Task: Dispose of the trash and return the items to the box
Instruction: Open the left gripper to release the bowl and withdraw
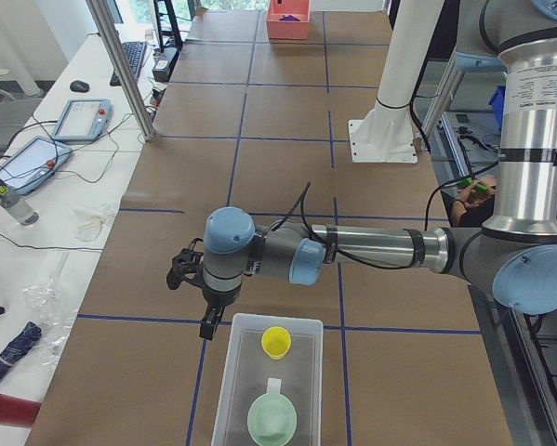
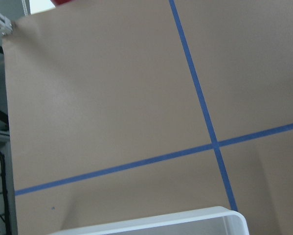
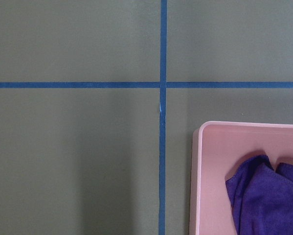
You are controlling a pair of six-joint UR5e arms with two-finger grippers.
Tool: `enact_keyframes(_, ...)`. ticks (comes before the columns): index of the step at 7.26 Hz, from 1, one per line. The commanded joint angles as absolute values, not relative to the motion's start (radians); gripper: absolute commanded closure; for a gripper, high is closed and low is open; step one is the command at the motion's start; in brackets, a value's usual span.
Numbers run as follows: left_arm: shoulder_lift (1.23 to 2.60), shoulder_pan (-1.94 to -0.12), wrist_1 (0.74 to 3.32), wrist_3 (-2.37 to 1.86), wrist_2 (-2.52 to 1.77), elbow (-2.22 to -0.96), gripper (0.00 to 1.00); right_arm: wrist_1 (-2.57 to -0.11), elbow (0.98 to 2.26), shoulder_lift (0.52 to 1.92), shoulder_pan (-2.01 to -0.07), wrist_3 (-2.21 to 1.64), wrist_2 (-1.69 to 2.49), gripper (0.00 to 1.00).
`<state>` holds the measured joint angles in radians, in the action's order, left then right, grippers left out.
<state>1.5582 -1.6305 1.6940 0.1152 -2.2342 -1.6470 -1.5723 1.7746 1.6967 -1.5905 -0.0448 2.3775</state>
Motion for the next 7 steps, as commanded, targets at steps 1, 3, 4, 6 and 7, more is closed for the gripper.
enact_keyframes(1, 1.560, -1.631, 1.608, 0.120, -2.255, -1.664, 0.00, -1.572, 1.769, 1.698, -1.591, -0.045, 2.378, 0.00)
enact_keyframes(3, 1.559, -1.626, 1.603, 0.117, -2.345, -1.648, 0.00, -1.572, 1.766, 1.700, -1.591, -0.048, 2.385, 0.00)
enact_keyframes(4, 1.557, -1.626, 1.605, 0.117, -2.345, -1.643, 0.00, -1.572, 1.766, 1.700, -1.591, -0.049, 2.390, 0.00)
enact_keyframes(6, 1.554, -1.621, 1.605, 0.115, -2.349, -1.643, 0.00, -1.574, 1.766, 1.703, -1.591, -0.051, 2.391, 0.00)
enact_keyframes(7, 1.554, -1.599, 1.603, 0.114, -2.349, -1.643, 0.00, -1.574, 1.766, 1.709, -1.591, -0.051, 2.391, 0.00)
